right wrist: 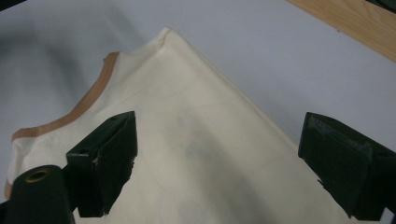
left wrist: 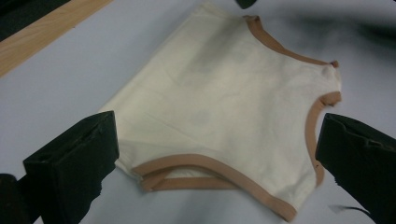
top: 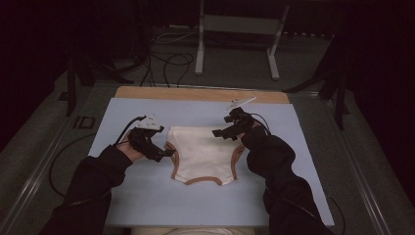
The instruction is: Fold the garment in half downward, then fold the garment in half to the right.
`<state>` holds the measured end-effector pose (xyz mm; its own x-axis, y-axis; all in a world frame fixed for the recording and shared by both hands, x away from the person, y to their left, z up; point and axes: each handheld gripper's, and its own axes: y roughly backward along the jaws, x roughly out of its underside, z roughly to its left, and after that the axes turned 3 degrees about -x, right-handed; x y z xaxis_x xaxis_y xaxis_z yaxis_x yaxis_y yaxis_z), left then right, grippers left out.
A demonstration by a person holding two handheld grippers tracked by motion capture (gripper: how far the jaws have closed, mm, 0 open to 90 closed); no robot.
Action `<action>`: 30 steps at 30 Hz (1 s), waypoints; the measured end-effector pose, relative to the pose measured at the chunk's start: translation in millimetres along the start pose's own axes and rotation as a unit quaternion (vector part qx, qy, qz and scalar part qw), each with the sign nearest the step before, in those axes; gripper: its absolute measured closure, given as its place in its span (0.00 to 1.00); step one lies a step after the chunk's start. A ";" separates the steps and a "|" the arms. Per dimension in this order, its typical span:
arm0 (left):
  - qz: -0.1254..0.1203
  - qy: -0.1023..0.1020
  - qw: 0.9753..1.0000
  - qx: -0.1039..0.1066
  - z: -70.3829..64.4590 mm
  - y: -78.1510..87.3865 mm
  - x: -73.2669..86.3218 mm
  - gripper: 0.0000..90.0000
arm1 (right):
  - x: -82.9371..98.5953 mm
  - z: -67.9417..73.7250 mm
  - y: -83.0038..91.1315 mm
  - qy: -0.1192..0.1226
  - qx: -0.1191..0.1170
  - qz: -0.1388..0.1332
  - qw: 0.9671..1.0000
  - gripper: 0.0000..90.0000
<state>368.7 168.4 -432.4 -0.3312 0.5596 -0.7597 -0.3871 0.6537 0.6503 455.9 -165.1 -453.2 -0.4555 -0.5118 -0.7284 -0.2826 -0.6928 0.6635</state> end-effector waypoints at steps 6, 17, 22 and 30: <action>0.002 -0.010 1.000 0.008 -9.8 -0.6 7.2 0.00 | -7.8 7.1 -9.3 0.006 -0.011 -0.001 1.000 0.12; 0.002 -0.026 0.999 0.029 -25.0 -5.4 21.3 0.00 | -18.6 16.5 -23.3 0.021 -0.024 -0.003 0.999 0.12; 0.003 -0.031 0.999 0.038 -29.7 -6.2 24.5 0.00 | -22.9 22.4 -29.5 0.027 -0.029 0.003 0.999 0.12; 0.010 -0.056 0.997 0.050 -46.8 -13.2 30.5 0.01 | -31.3 30.5 -40.1 0.032 -0.035 0.000 0.999 0.12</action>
<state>323.4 153.0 -464.2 -0.2385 0.6230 -0.7450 -0.2919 0.6857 0.6668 455.7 -105.8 -451.8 -0.4006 -0.5415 -0.7392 -0.2213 -0.7256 0.6515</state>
